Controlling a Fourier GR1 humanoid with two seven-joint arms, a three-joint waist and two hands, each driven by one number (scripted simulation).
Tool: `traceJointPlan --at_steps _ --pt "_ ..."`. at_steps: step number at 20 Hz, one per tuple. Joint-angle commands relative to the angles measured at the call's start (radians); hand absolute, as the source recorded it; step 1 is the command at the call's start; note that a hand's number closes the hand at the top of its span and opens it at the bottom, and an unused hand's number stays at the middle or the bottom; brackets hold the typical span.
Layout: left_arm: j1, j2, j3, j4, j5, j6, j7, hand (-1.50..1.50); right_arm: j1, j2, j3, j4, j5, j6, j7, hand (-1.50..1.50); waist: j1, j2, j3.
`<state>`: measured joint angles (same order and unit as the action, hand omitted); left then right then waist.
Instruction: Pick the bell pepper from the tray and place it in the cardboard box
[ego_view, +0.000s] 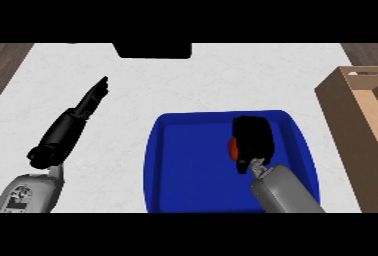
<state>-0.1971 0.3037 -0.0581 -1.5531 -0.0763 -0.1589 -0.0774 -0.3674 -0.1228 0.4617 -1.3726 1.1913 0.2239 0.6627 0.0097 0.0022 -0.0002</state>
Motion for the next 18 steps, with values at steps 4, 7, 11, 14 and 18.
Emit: traceJointPlan --at_steps 4,7,11,14,18 --pt "-0.041 -0.007 -0.003 -0.007 0.004 -0.010 0.019 0.00 -0.305 -0.056 -0.366 0.268 -0.139 -0.174 -0.103 1.50 0.036 0.015 0.003" --pt "-0.026 -0.010 0.000 -0.003 -0.005 -0.010 0.011 0.00 -0.387 -0.081 -0.364 0.459 -0.072 -0.302 -0.178 1.50 0.031 0.010 0.001" --pt "-0.034 -0.022 0.015 0.035 -0.015 0.004 -0.006 0.00 -0.531 -0.145 -0.384 0.441 -0.047 -0.239 -0.161 1.50 0.009 0.004 0.000" --pt "-0.082 0.002 0.049 0.041 0.017 -0.033 0.031 0.00 -0.541 -0.117 -0.393 0.413 -0.006 -0.289 -0.064 1.50 -0.002 0.000 0.000" --pt "-0.022 -0.008 0.032 0.040 -0.013 -0.016 -0.022 0.00 -0.573 -0.124 -0.459 0.350 0.042 -0.374 0.132 1.50 -0.010 -0.004 -0.001"
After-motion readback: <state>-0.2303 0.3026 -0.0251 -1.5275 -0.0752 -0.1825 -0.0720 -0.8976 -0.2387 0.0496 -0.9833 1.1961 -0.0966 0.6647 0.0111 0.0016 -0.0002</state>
